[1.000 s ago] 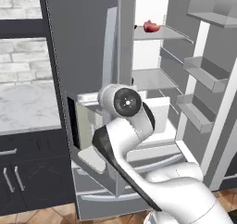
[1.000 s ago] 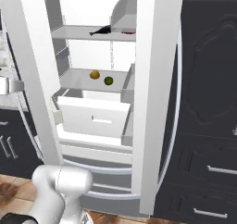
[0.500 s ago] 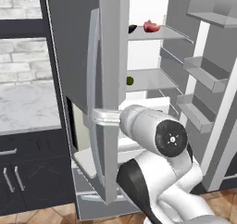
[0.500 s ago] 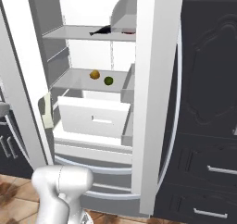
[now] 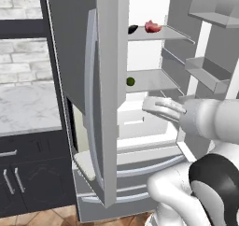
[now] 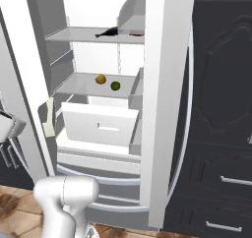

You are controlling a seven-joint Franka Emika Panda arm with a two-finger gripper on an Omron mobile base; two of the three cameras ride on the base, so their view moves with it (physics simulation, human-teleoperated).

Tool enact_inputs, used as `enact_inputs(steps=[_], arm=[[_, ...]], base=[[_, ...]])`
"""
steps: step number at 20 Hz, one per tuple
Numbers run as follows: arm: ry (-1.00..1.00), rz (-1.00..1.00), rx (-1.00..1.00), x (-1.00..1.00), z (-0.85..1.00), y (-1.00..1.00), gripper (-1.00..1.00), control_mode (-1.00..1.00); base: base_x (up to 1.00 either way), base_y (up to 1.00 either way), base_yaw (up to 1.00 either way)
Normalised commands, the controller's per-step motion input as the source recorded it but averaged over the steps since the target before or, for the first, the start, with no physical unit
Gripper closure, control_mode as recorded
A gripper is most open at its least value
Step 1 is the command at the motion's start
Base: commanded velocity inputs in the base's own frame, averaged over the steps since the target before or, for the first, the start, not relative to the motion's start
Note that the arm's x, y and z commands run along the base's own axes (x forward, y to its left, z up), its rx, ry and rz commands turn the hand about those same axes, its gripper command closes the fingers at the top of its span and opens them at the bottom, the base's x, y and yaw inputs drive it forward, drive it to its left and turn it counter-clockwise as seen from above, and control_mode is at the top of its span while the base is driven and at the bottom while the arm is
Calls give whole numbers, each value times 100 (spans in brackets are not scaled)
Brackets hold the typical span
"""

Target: Gather the squash and lime from the fridge and place them on a tray on the dining counter. Then gather the fish and steak from the fridge and place them on the other tray.

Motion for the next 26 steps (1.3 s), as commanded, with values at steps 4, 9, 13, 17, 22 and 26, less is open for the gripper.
enact_inputs(steps=[4, 9, 13, 17, 22, 26], arm=[[10, 8, 31, 46, -4, -29, -100, -100], [10, 0, 15, 52, -14, -3, -100, -100], [5, 0, 10, 43, -14, 0, -100, -100], [6, 1, 12, 38, -8, 0, -100, -100], [7, 2, 11, 39, -16, 1, -100, -100], [7, 2, 11, 39, -18, 10, -100, -100]], base=[[0, 0, 0], [0, 0, 0], [0, 0, 0], [0, 0, 0], [0, 0, 0], [0, 0, 0]])
